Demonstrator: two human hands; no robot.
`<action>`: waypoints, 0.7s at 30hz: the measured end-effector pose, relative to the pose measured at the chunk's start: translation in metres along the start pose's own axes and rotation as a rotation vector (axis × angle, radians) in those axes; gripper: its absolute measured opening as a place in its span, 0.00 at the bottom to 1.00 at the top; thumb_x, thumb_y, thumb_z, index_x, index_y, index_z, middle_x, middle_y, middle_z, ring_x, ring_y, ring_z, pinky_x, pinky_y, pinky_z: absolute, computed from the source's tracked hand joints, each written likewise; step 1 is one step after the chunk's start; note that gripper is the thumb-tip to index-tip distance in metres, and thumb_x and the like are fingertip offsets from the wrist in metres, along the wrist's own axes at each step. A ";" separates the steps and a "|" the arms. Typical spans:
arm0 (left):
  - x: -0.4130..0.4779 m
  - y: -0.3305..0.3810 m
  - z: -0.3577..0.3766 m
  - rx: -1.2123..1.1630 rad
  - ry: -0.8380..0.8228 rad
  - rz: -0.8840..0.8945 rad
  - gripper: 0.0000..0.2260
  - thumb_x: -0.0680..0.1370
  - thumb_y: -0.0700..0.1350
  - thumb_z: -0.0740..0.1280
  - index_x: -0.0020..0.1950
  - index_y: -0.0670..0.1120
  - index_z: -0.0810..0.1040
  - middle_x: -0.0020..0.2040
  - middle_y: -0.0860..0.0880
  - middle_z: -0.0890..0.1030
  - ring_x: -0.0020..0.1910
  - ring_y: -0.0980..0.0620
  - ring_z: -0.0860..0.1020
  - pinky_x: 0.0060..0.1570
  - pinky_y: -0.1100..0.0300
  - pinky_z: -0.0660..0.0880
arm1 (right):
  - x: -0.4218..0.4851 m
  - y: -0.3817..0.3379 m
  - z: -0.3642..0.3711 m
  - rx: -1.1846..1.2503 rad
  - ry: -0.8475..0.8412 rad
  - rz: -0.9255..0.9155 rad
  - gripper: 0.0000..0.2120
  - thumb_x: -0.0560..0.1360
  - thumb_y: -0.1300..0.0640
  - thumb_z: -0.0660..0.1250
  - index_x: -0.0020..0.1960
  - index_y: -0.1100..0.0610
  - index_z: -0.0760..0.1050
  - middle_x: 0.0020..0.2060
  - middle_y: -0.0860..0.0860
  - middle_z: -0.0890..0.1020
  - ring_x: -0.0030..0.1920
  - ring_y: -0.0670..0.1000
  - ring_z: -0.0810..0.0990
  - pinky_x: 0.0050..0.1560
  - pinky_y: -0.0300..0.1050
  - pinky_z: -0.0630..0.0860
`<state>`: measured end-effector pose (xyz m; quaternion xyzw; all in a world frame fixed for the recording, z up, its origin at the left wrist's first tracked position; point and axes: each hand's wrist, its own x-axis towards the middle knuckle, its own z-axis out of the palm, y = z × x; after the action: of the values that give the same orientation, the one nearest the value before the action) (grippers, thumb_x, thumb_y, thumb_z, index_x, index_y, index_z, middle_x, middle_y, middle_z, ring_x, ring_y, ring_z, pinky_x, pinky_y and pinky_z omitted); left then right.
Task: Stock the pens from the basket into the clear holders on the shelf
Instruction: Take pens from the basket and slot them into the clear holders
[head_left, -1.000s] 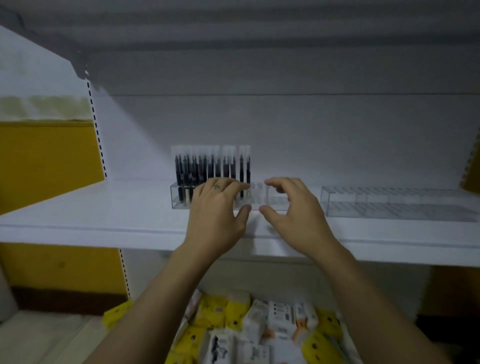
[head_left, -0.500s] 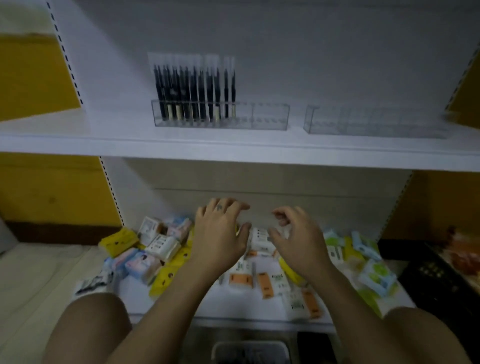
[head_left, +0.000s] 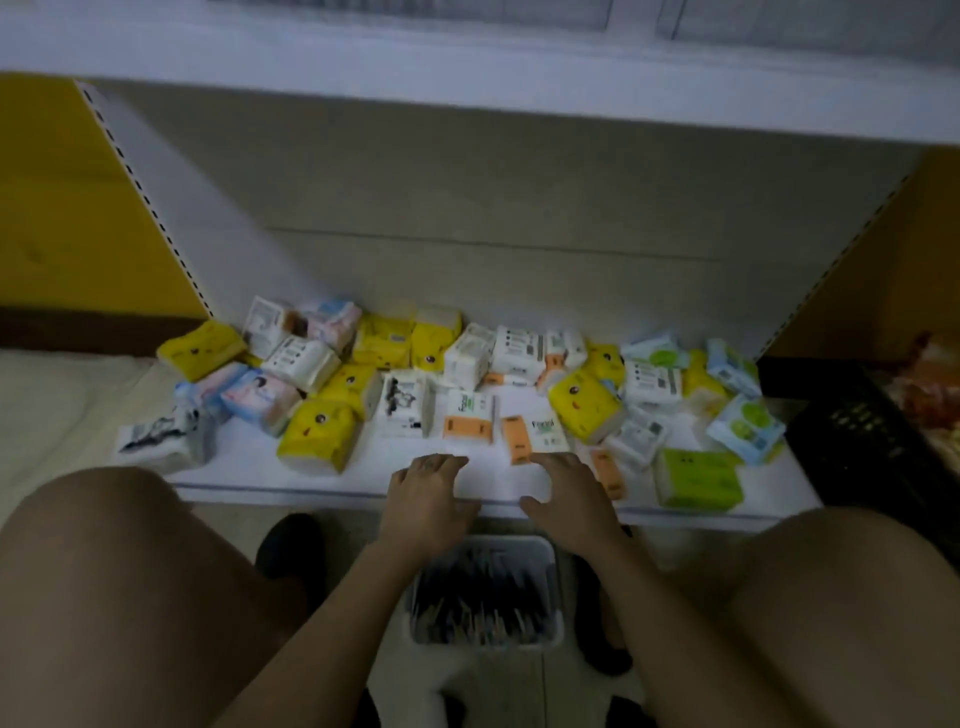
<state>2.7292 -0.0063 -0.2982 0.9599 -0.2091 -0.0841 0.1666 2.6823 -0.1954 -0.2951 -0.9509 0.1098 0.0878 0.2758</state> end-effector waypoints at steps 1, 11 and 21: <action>-0.002 -0.004 0.011 -0.022 -0.042 -0.021 0.28 0.76 0.58 0.64 0.74 0.52 0.64 0.72 0.51 0.68 0.71 0.49 0.65 0.68 0.53 0.63 | 0.002 0.004 0.009 0.015 -0.032 0.027 0.29 0.76 0.48 0.67 0.74 0.51 0.63 0.72 0.52 0.65 0.70 0.56 0.65 0.68 0.50 0.66; -0.005 -0.024 0.069 -0.204 -0.339 -0.141 0.18 0.78 0.50 0.65 0.67 0.48 0.72 0.63 0.45 0.77 0.59 0.45 0.75 0.56 0.54 0.75 | 0.016 0.042 0.070 0.106 -0.351 0.184 0.07 0.75 0.53 0.66 0.51 0.54 0.74 0.49 0.52 0.77 0.55 0.59 0.78 0.49 0.45 0.74; 0.000 -0.070 0.144 -0.237 -0.640 -0.396 0.11 0.78 0.42 0.61 0.57 0.38 0.76 0.54 0.41 0.79 0.52 0.44 0.77 0.51 0.57 0.74 | 0.016 0.073 0.100 0.132 -0.539 0.321 0.20 0.78 0.51 0.65 0.66 0.59 0.72 0.61 0.58 0.76 0.59 0.57 0.76 0.56 0.46 0.74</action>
<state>2.7226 0.0130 -0.4568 0.8811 -0.0500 -0.4331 0.1833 2.6678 -0.2038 -0.4186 -0.8440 0.1869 0.3716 0.3386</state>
